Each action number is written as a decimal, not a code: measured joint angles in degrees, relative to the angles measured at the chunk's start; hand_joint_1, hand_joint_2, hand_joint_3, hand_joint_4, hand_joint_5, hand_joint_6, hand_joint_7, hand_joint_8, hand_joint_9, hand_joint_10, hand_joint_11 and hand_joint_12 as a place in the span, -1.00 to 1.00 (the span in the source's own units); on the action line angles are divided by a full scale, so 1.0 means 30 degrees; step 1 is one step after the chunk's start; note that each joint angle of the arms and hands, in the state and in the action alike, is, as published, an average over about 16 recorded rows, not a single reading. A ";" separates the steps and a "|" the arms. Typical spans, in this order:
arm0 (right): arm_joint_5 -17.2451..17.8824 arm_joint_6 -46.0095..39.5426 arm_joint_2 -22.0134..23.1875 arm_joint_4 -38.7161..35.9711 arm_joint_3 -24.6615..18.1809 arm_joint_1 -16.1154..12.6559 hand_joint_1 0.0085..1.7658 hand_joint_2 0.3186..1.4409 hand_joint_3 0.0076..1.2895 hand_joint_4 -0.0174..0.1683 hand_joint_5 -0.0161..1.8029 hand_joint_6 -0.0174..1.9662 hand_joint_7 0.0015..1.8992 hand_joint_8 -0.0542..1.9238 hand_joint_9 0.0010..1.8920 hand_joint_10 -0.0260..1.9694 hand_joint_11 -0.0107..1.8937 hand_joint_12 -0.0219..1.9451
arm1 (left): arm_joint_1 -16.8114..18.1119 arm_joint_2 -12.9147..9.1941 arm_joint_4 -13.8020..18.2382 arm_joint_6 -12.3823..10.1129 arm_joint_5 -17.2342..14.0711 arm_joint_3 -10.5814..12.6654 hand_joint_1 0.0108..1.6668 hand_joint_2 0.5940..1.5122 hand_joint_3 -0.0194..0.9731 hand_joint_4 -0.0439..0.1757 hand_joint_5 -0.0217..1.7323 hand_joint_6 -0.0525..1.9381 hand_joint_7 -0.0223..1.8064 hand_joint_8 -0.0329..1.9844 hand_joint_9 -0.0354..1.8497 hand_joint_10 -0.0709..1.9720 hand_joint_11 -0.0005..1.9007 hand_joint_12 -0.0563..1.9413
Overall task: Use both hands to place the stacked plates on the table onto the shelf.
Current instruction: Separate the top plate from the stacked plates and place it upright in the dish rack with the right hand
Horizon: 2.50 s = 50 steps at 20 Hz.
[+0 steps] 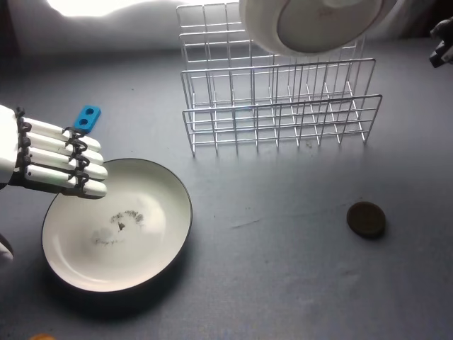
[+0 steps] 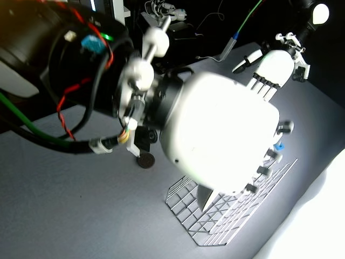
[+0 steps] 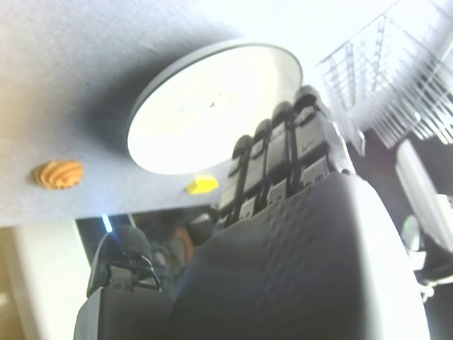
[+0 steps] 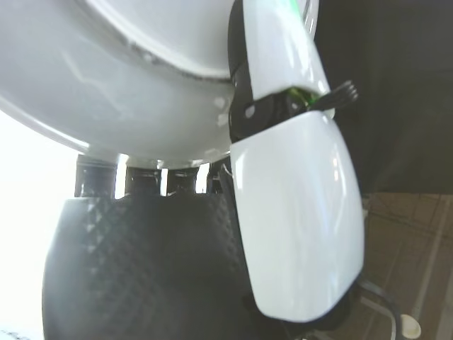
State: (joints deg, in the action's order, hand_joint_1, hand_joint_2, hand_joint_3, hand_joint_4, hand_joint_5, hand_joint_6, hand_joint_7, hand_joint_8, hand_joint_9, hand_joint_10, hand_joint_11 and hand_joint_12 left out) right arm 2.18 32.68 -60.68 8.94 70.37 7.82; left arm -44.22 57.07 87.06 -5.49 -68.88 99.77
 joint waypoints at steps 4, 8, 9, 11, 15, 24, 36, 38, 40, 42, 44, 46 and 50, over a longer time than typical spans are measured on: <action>0.0538 -0.0506 -0.0681 0.0002 0.0903 0.0726 0.56 0.17 -0.99 -0.80 0.09 0.00 0.11 -0.20 0.11 0.02 0.04 0.17 | -0.0142 0.0109 0.0095 0.0079 0.0140 0.0020 -1.00 0.18 -0.92 -0.60 -0.95 -0.94 -0.95 -0.98 -0.95 -0.92 -0.98 -0.94; 0.1162 -0.0852 -0.1279 0.0016 0.1595 0.1449 0.56 0.17 -0.99 -0.80 0.09 0.00 0.11 -0.21 0.12 -0.02 0.03 0.18 | -0.0291 0.0162 0.0142 0.0217 0.0226 0.0017 -1.00 0.17 -0.92 -0.60 -0.95 -0.94 -0.96 -0.98 -0.95 -0.92 -0.98 -0.94; 0.1313 -0.0927 -0.1423 0.0020 0.1740 0.1637 0.56 0.17 -0.99 -0.80 0.09 -0.01 0.12 -0.21 0.12 -0.01 0.03 0.18 | -0.0329 0.0173 0.0143 0.0254 0.0242 0.0019 -1.00 0.17 -0.92 -0.60 -0.95 -0.94 -0.96 -0.98 -0.95 -0.92 -0.98 -0.94; 0.1581 -0.1058 -0.1694 0.0028 0.1992 0.1996 0.56 0.17 -0.99 -0.81 0.09 -0.01 0.12 -0.22 0.12 -0.01 0.02 0.18 | -0.0389 0.0195 0.0155 0.0328 0.0270 0.0023 -1.00 0.16 -0.92 -0.60 -0.95 -0.94 -0.96 -0.98 -0.94 -0.92 -0.98 -0.94; 0.2002 -0.1271 -0.2194 0.0043 0.2452 0.2606 0.56 0.17 -0.99 -0.82 0.09 -0.02 0.13 -0.24 0.12 -0.01 0.01 0.18 | -0.0473 0.0217 0.0140 0.0477 0.0296 0.0037 -1.00 0.16 -0.92 -0.60 -0.95 -0.94 -0.96 -0.98 -0.94 -0.92 -0.98 -0.94; 0.2679 -0.1782 -0.3282 0.0065 0.3776 0.3645 0.55 0.17 -0.99 -0.88 0.08 -0.01 0.14 -0.26 0.11 0.05 0.01 0.19 | -0.0707 0.0268 0.0098 0.0615 0.0502 0.0166 -0.99 0.18 -0.92 -0.61 -0.95 -0.94 -0.96 -0.98 -0.94 -0.92 -0.98 -0.94; 0.3905 -0.2375 -0.4409 0.0115 0.5291 0.5004 0.51 0.19 -0.99 -0.80 0.00 -0.10 0.07 -0.27 0.07 -0.34 -0.08 0.28 | -0.1068 0.0488 0.0049 0.0658 0.1007 0.0555 -0.99 0.19 -0.92 -0.60 -0.95 -0.94 -0.96 -0.98 -0.94 -0.92 -0.98 -0.94; 0.4068 -0.2453 -0.4485 0.0143 0.5390 0.5152 0.49 0.20 -0.99 -0.78 -0.03 -0.22 0.04 -0.35 0.05 -0.43 -0.12 0.29 | -0.1122 0.0515 0.0038 0.0660 0.1063 0.0593 -0.99 0.20 -0.92 -0.59 -0.95 -0.94 -0.96 -0.98 -0.94 -0.92 -0.98 -0.94; 0.4205 -0.2518 -0.4519 0.0177 0.5442 0.5259 0.46 0.21 -0.99 -0.76 -0.05 -0.34 0.02 -0.44 0.02 -0.53 -0.16 0.31 | -0.1165 0.0533 0.0041 0.0661 0.1112 0.0613 -1.00 0.20 -0.92 -0.59 -0.95 -0.94 -0.96 -0.98 -0.94 -0.92 -0.98 -0.94; 0.4266 -0.2557 -0.4517 0.0208 0.5438 0.5323 0.43 0.22 -0.99 -0.75 -0.08 -0.46 0.00 -0.52 0.00 -0.58 -0.20 0.32 | -0.1197 0.0546 0.0038 0.0665 0.1150 0.0626 -1.00 0.20 -0.92 -0.59 -0.95 -0.94 -0.96 -0.98 -0.94 -0.92 -0.98 -0.94; 0.4235 -0.2592 -0.4488 0.0233 0.5398 0.5335 0.40 0.22 -0.99 -0.77 -0.10 -0.58 -0.03 -0.62 -0.05 -0.59 -0.24 0.33 | -0.1228 0.0560 0.0030 0.0676 0.1182 0.0649 -1.00 0.19 -0.92 -0.59 -0.95 -0.94 -0.96 -0.98 -0.94 -0.92 -0.98 -0.94; 0.4130 -0.2624 -0.4435 0.0244 0.5333 0.5305 0.38 0.21 -0.99 -0.79 -0.13 -0.71 -0.05 -0.72 -0.08 -0.64 -0.28 0.34 | -0.1257 0.0576 0.0026 0.0691 0.1211 0.0689 -1.00 0.19 -0.92 -0.59 -0.95 -0.94 -0.96 -0.98 -0.94 -0.92 -0.98 -0.94; 0.3834 -0.2667 -0.4307 0.0235 0.5186 0.5183 0.33 0.20 -0.99 -0.81 -0.15 -0.93 -0.08 -0.85 -0.11 -0.72 -0.34 0.34 | -0.1339 0.0606 -0.0006 0.0726 0.1264 0.0797 -0.99 0.19 -0.92 -0.59 -0.95 -0.94 -0.95 -0.98 -0.95 -0.93 -0.98 -0.94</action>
State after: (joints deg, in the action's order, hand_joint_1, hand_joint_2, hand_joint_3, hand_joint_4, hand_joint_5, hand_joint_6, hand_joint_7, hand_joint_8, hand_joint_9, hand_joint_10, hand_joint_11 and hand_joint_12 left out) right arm 13.68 24.68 -73.60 9.65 85.93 23.37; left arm -48.23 58.88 87.04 -3.31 -65.09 102.16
